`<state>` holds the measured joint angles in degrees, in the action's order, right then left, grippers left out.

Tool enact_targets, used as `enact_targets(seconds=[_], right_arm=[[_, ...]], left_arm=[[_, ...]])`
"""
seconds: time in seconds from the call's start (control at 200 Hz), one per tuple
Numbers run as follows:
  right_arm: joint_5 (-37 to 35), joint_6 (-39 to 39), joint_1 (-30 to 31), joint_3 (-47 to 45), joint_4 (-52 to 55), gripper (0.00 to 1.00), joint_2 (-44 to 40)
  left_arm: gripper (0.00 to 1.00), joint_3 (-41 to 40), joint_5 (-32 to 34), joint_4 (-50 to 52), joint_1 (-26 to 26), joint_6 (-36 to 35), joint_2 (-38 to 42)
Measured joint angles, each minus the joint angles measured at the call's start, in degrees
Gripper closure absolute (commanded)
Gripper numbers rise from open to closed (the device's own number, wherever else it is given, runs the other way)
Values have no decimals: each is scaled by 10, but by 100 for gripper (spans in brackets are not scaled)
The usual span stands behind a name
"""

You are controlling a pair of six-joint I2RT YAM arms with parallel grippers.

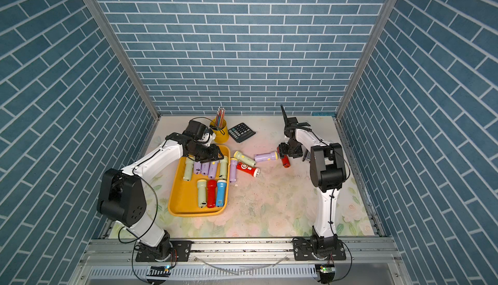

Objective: Put the flashlights into the storage boxes
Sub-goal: Pick up the flashlight from the center of the board.

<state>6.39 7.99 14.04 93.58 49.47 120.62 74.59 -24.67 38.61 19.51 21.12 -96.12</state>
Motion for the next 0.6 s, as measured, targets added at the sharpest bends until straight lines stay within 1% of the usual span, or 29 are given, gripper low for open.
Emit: enact_targets(seconds=[0.15, 0.355, 0.6], right_arm=[[21, -10, -7, 13, 9, 39, 23], [26, -26, -7, 31, 26, 51, 38], [25, -32, -7, 30, 35, 59, 36]], left_arm=[[48, 5, 0, 5, 1, 0, -19], [48, 13, 0, 8, 3, 1, -30], [48, 21, 0, 10, 6, 0, -30]])
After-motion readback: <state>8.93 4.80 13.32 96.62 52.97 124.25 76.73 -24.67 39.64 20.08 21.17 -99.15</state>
